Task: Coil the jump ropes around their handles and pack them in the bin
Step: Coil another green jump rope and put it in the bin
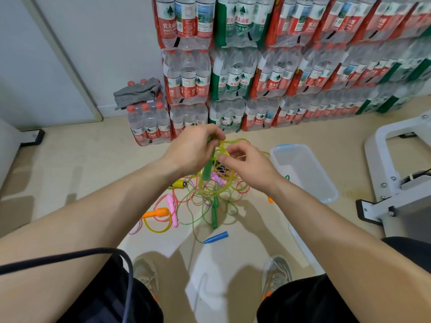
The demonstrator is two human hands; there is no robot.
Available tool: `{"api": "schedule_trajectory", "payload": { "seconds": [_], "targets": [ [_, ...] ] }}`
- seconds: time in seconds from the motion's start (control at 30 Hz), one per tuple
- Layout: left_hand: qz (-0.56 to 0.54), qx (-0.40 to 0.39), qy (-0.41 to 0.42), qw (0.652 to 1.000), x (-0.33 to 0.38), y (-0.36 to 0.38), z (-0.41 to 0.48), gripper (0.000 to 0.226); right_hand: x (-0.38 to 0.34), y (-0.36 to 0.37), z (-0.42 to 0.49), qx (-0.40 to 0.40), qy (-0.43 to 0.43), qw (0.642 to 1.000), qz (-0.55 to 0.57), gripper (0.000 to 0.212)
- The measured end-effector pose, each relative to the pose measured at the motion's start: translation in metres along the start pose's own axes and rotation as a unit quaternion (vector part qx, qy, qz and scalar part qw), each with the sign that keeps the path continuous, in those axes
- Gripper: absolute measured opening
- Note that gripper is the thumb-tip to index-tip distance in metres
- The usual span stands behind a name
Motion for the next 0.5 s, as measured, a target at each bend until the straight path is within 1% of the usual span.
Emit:
{"api": "schedule_trajectory", "payload": {
  "seconds": [0.03,0.07,0.13,0.17,0.3,0.4,0.5],
  "targets": [
    [0.002,-0.003,0.006,1.000,0.002,0.001,-0.001,0.019,-0.001,0.000,0.001,0.002,-0.005,1.000,0.010,0.014],
    [0.007,-0.005,0.011,1.000,0.003,0.002,-0.002,0.019,-0.002,-0.001,0.002,-0.003,-0.002,1.000,0.025,0.014],
    [0.022,-0.007,0.011,1.000,0.004,0.003,-0.004,0.019,-0.002,-0.001,0.003,-0.009,0.017,0.999,0.045,0.031],
    [0.027,-0.008,0.006,1.000,0.003,0.003,-0.004,0.020,-0.003,-0.002,0.004,0.002,0.026,0.999,0.040,0.034],
    [0.039,-0.018,-0.037,0.998,-0.009,0.004,0.000,0.022,-0.011,-0.012,0.005,0.069,0.048,0.996,0.026,0.035],
    [0.053,-0.017,-0.084,0.995,-0.021,0.001,0.005,0.023,-0.009,-0.022,0.000,0.092,0.039,0.995,0.002,0.044],
    [0.069,-0.006,-0.119,0.990,-0.031,-0.002,0.007,0.022,0.001,-0.025,-0.001,0.106,0.069,0.992,-0.007,0.042]
  ]
}}
Point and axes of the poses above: each hand's wrist, its own z-axis towards the middle knuckle, its own y-axis out of the palm, x = y × z, the point moved 1 cm from there along z, towards the middle knuckle, and after that the axes turned 7 degrees about -y, right-handed, at the moved point
